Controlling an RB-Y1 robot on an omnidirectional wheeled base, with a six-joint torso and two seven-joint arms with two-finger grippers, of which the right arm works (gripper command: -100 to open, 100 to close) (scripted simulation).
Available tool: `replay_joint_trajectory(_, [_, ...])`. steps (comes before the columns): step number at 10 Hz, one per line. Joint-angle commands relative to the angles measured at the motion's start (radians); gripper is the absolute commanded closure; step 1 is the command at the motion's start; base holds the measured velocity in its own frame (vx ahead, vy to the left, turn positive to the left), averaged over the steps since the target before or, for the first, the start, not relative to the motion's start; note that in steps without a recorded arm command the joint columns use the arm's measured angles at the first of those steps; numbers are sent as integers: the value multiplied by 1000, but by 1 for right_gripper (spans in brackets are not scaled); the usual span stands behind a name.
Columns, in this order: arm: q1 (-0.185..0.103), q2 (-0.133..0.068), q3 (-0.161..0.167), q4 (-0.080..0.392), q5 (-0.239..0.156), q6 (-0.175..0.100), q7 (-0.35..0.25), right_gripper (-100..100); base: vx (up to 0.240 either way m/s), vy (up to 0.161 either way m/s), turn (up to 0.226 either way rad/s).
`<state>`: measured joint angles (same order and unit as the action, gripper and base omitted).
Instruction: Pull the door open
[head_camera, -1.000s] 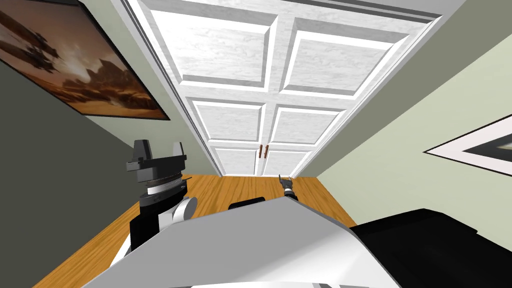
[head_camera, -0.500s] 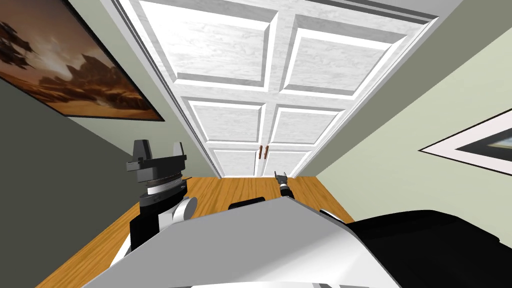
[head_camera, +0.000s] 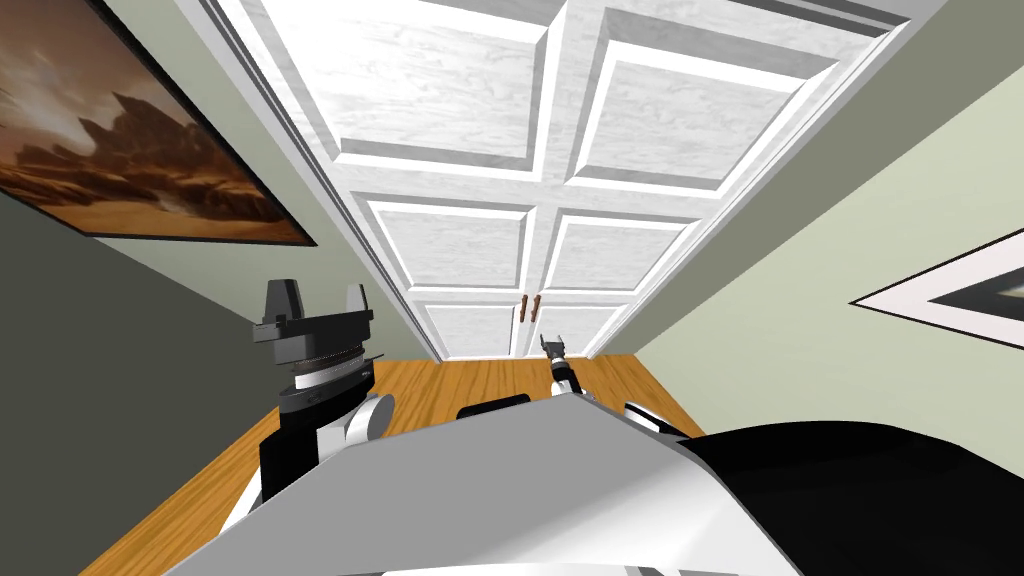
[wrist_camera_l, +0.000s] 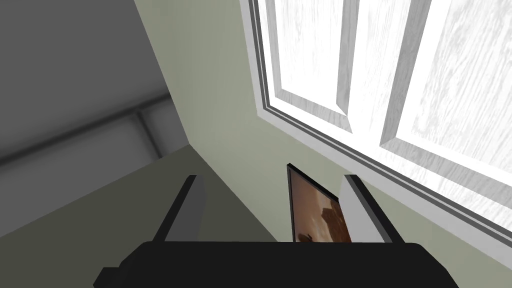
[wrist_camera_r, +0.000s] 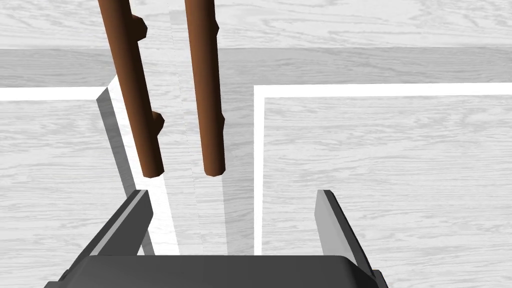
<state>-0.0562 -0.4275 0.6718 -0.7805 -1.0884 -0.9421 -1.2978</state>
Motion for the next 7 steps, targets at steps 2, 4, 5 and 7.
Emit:
replay_joint_trajectory(2, [-43,6,26,5,0,-2,0,-100,146,38,10])
replay_joint_trajectory(4, [-11,-12,14,7,-7,1,2,-100,-6,3,-49])
replay_joint_trajectory(5, [-11,-12,14,7,-7,1,2,-100,-121,-17,-61])
replay_joint_trajectory(7, [20,-36,3,30,-17,-1,-3,-100,-161,-23,-92])
